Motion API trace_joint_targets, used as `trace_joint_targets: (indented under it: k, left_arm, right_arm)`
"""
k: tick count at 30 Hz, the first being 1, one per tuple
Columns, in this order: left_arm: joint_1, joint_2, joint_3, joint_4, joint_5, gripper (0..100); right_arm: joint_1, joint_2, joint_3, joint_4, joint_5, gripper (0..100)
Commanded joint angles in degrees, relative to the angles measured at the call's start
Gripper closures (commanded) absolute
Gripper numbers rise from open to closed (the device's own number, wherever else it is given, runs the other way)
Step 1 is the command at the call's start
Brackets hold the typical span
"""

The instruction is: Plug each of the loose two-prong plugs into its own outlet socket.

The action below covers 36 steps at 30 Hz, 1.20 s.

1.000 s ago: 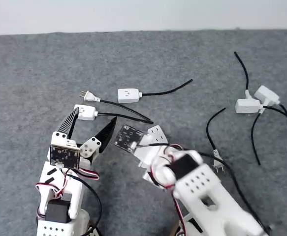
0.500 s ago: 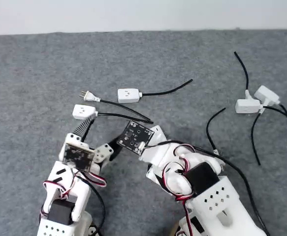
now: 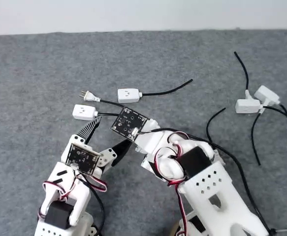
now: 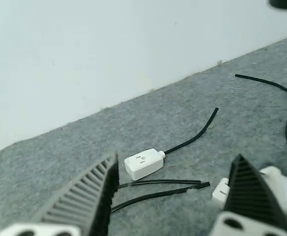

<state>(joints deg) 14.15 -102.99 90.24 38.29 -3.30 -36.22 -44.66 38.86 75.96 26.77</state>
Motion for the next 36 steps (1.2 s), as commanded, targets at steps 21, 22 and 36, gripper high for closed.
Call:
trace_joint_targets:
  k: [21,22,36]
  left_arm:
    - [0.79,-0.09,2.68,-5.27,-1.32,65]
    - [0.97,-0.09,2.68,-5.27,-1.32,65]
    - [2.02,-0.09,3.30,-5.27,-2.64,65]
  right_arm:
    - [0.04,0.04,-13.45,8.13,-0.53,99.1]
    - [-0.04,0.04,-13.89,8.48,-0.53,99.1]
    - [-1.89,0.31,-15.74,8.66,-0.88,99.1]
